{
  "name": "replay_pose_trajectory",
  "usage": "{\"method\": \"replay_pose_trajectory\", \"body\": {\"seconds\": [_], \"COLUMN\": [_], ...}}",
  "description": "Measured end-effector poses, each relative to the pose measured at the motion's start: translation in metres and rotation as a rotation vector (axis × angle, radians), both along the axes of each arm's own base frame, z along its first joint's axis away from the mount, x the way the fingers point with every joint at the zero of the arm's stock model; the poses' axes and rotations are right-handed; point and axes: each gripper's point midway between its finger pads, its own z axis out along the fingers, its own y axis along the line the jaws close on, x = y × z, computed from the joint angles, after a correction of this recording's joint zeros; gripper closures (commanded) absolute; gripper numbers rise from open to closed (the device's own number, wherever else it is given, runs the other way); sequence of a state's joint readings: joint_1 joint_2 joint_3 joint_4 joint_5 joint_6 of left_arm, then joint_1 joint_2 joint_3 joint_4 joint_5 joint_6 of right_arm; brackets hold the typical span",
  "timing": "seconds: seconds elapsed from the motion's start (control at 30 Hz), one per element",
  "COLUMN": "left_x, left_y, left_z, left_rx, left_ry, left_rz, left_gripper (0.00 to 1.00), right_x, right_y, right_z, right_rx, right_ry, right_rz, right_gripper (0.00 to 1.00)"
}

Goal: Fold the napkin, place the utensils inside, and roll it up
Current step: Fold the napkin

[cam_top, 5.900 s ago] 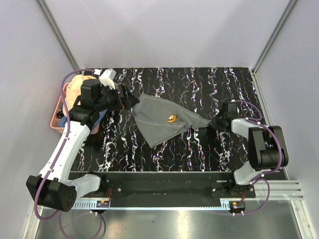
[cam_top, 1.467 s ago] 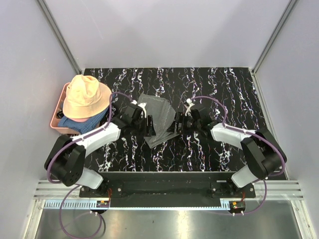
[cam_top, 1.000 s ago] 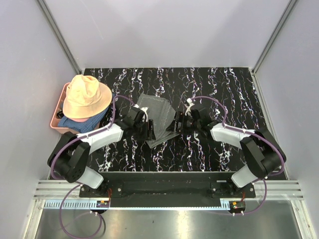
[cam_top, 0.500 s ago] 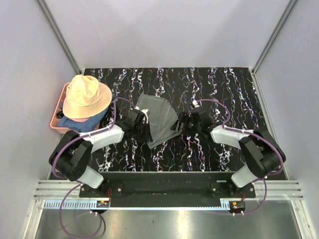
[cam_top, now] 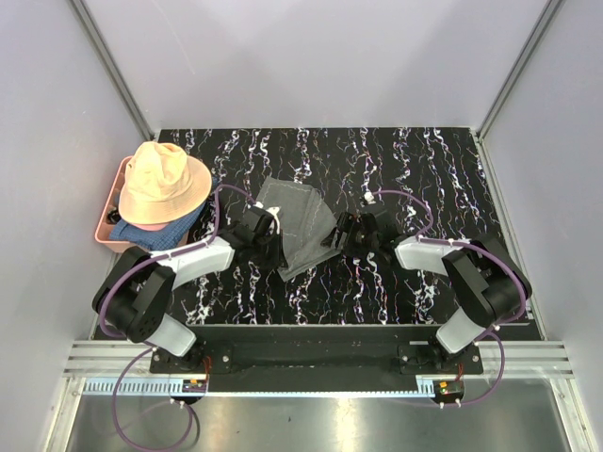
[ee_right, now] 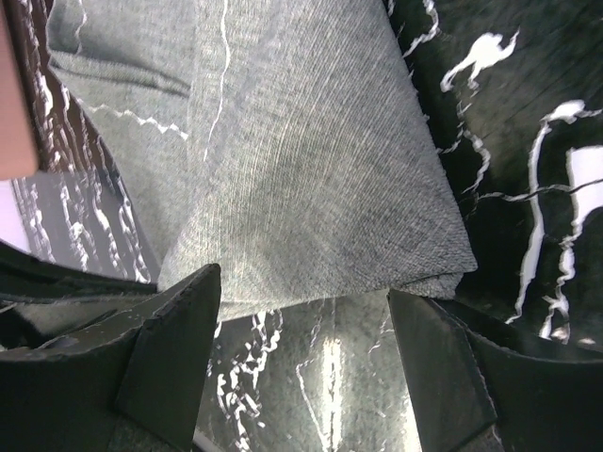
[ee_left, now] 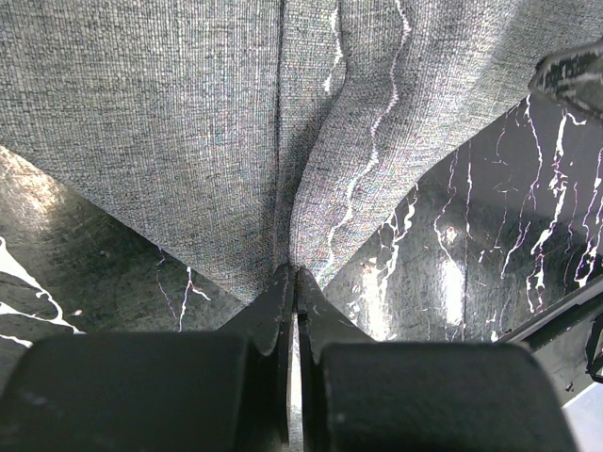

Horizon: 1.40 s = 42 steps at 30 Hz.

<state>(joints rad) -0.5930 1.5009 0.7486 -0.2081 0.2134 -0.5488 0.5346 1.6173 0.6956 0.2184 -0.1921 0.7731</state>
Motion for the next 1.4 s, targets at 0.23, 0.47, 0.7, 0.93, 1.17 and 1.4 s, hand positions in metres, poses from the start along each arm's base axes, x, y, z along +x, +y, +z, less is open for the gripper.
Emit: {"method": "replay_pose_trajectory", "body": {"seconds": [0.23, 0.47, 0.7, 0.93, 1.17, 1.4], "left_x": [-0.001, -0.001, -0.001, -0.001, -0.001, -0.001], "left_y": [0.000, 0.000, 0.001, 0.001, 0.001, 0.000], "left_z": [-0.001, -0.001, -0.001, -0.001, -0.001, 0.002], "left_rx": [0.001, 0.001, 0.001, 0.001, 0.001, -0.004], "left_ry": [0.003, 0.003, 0.003, 0.003, 0.003, -0.003], "left_rz": [0.002, 0.002, 0.002, 0.002, 0.002, 0.002], "left_gripper": [1.00, 1.00, 1.00, 1.00, 1.00, 1.00], "right_x": [-0.012, -0.013, -0.011, 0.002, 0.010, 0.022], "right_y": [0.006, 0.007, 0.006, 0.009, 0.007, -0.003], "right_z": [-0.001, 0.008, 0.009, 0.022, 0.021, 0.000], "right_rx": [0.053, 0.079, 0.074, 0.079, 0.057, -0.016], "right_ry": [0.046, 0.037, 0.026, -0.017, -0.042, -0.052], "right_rz": [0.024, 0.021, 0.015, 0.014, -0.003, -0.060], "right_gripper": [0.20, 0.20, 0.20, 0.20, 0.20, 0.20]}}
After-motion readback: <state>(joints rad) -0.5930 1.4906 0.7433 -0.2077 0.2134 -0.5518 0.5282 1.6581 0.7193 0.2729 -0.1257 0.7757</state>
